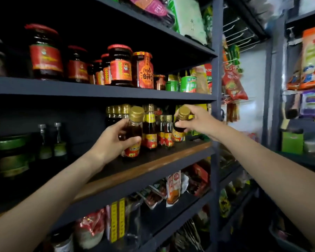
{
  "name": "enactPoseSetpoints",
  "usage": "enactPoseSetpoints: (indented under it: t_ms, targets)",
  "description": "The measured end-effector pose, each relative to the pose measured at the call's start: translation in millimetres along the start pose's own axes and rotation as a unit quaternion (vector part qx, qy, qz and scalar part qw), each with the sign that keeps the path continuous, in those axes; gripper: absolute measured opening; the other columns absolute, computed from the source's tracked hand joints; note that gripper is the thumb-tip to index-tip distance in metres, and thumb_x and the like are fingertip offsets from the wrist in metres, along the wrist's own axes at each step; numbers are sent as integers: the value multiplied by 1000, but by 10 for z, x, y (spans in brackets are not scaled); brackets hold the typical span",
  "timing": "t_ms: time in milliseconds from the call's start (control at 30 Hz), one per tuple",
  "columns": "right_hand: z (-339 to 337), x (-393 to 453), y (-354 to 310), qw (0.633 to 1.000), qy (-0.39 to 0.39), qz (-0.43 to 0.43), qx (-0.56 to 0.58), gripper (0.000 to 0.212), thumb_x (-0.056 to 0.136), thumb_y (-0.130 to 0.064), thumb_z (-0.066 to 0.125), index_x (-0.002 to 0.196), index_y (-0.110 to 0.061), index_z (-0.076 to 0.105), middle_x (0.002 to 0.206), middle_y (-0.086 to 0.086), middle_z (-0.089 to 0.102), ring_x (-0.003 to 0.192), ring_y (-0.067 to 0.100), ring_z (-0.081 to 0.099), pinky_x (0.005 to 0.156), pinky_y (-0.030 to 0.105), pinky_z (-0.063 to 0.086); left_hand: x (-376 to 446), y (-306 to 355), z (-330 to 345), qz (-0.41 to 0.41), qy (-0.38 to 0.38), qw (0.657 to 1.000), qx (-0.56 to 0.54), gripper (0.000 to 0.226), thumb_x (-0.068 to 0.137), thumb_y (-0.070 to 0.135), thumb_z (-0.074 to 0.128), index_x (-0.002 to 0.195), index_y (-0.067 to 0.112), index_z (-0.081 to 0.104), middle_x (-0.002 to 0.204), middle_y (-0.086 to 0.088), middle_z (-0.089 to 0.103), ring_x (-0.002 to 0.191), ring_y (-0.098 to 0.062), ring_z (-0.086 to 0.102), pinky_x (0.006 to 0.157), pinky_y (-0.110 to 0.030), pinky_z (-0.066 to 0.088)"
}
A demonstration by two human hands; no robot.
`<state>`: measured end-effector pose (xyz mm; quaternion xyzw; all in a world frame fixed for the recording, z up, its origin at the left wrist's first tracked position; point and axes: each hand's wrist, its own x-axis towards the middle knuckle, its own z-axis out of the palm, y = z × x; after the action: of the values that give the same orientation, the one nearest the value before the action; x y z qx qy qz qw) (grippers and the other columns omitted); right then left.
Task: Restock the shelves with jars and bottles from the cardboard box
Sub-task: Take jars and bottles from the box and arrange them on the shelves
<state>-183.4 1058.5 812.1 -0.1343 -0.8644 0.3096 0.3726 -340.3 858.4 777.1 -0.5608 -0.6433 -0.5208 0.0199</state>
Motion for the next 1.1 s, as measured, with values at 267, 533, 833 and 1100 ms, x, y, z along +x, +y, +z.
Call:
enactPoseSetpoints:
  t_ms: [267, 533, 833, 1100]
  targets:
    - [-213, 862, 1063, 980, -117, 83, 141, 42, 85, -10, 65, 125, -14, 50, 125, 1, 49, 111, 20, 52, 63, 34, 60, 621, -103, 727, -86, 118, 985, 87, 53, 84, 19, 65, 133, 18, 45, 123, 15, 52, 117, -9, 46, 93, -24, 43]
    - [-31, 1201, 1428, 966, -183, 116, 143, 61, 88, -26, 62, 141, -14, 35, 148, 4, 33, 121, 24, 50, 62, 28, 59, 1041, -207, 1135, -181, 172, 968, -27, 43, 86, 13, 63, 127, 18, 51, 123, 0, 57, 105, -16, 58, 73, -20, 47]
    - [8, 1158, 1619, 963, -255, 75, 43, 85, 72, -7, 78, 143, -14, 32, 147, 10, 35, 111, 28, 58, 67, 27, 58, 1113, -262, 1353, -192, 154, 969, -18, 39, 86, 12, 62, 123, 22, 53, 123, 0, 57, 113, -19, 55, 94, -34, 47]
    - [32, 1252, 1659, 954, -283, 87, 40, 79, 74, -24, 77, 140, -11, 37, 142, 11, 42, 118, 26, 54, 76, 32, 58, 1173, -267, 1358, -189, 133, 973, -17, 37, 87, 10, 61, 121, 22, 54, 121, 1, 57, 109, -16, 56, 87, -28, 47]
